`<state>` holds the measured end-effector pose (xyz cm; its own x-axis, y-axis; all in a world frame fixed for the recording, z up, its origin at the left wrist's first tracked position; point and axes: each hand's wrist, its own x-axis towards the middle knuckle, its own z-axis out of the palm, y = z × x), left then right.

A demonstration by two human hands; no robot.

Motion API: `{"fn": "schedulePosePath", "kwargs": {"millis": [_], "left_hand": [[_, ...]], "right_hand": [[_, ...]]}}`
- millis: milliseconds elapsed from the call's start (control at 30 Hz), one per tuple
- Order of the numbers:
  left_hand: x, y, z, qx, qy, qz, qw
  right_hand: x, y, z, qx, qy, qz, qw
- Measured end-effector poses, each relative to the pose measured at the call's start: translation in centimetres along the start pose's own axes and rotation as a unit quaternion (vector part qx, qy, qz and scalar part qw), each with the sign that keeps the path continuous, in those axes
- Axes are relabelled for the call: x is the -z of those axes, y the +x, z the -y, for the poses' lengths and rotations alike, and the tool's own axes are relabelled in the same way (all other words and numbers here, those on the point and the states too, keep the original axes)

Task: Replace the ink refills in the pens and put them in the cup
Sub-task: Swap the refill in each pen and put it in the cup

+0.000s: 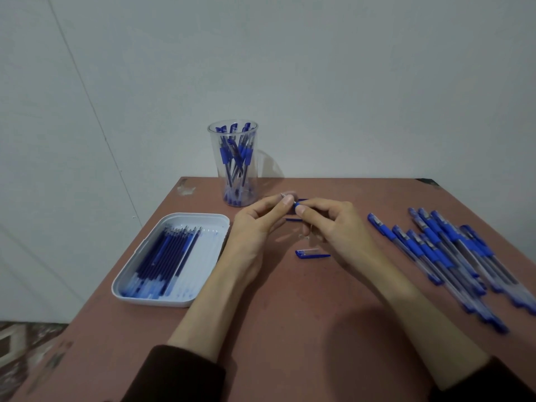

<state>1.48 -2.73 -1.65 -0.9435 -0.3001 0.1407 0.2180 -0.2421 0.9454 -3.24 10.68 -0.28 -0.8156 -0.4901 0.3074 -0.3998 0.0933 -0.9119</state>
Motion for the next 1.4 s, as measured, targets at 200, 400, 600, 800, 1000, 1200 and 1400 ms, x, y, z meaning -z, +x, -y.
{"fn": "schedulePosePath", "kwargs": {"millis": [200,400,600,800,1000,1200,1400], "left_hand": [[0.2,0.1,0.0,-0.02,0.033,-0.013,0.999],[0.0,0.0,0.0,-0.018,0.021,0.014,1.0],[0.2,0.1,0.1,-0.027,0.015,-0.009,0.999],[0.3,0.2,0.2,-0.028,0.011,0.013,0.999],[-0.2,0.2,0.6,-0.038,0.07,-0.005,0.997],[0.1,0.2,2.2,-0.13,0.495,0.09,0.855],[0.7,0.3,1.5,-0.117,0.465,0.03,0.877]], "right_hand": [[0.2,-0.1,0.9,-0.041,0.054,0.02,0.998],[0.0,-0.1,0.4,-0.031,0.05,0.018,0.998],[0.1,0.1,0.4,-0.039,0.074,0.022,0.996],[0.3,0.0,0.3,-0.071,0.098,0.052,0.991],[0.6,0.4,-0.1,-0.092,0.047,0.014,0.995],[1.6,1.1,-2.2,-0.016,-0.224,-0.118,0.967],[2.6,0.7,-1.4,0.002,-0.3,-0.099,0.949]]}}
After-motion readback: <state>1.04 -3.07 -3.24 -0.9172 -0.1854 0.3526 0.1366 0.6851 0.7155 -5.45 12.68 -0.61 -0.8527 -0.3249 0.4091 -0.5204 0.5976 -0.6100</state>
